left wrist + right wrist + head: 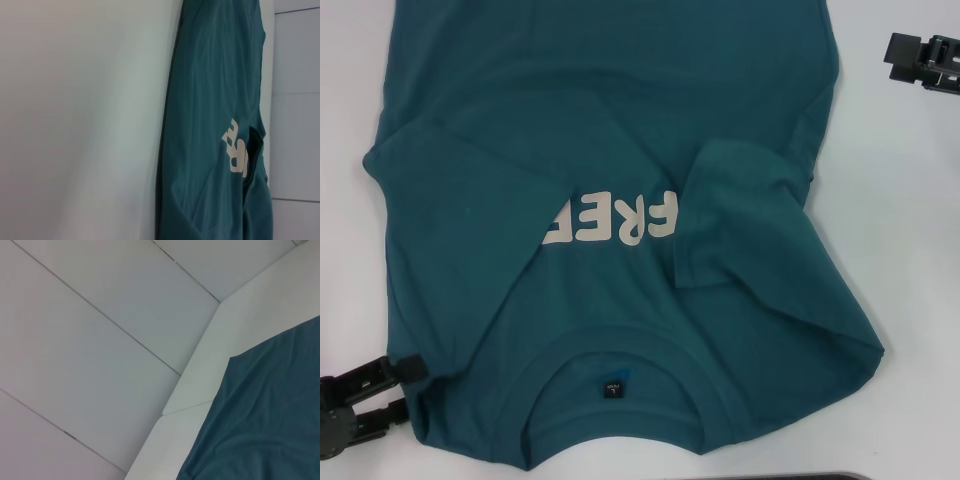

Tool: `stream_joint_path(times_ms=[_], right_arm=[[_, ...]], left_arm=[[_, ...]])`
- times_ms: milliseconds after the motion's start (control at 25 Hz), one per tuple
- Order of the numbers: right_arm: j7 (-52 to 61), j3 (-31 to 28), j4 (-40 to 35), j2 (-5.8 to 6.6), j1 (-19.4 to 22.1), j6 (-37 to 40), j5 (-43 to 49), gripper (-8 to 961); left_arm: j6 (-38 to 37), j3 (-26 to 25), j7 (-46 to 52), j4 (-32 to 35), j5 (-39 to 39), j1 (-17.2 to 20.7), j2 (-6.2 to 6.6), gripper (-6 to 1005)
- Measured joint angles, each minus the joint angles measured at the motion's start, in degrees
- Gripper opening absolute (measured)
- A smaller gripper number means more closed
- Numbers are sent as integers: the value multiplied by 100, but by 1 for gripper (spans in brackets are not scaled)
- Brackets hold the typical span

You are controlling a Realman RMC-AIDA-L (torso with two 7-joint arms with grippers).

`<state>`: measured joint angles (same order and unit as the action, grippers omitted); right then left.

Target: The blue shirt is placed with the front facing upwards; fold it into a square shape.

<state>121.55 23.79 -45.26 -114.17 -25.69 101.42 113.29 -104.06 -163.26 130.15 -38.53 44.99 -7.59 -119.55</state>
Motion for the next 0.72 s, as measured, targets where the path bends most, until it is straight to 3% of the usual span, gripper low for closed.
stream_joint_path(times_ms=[720], right_arm=[[5, -24, 0, 0, -18, -1, 0, 909]], left_arm=[[15, -47, 31, -4, -50, 18, 20, 934]])
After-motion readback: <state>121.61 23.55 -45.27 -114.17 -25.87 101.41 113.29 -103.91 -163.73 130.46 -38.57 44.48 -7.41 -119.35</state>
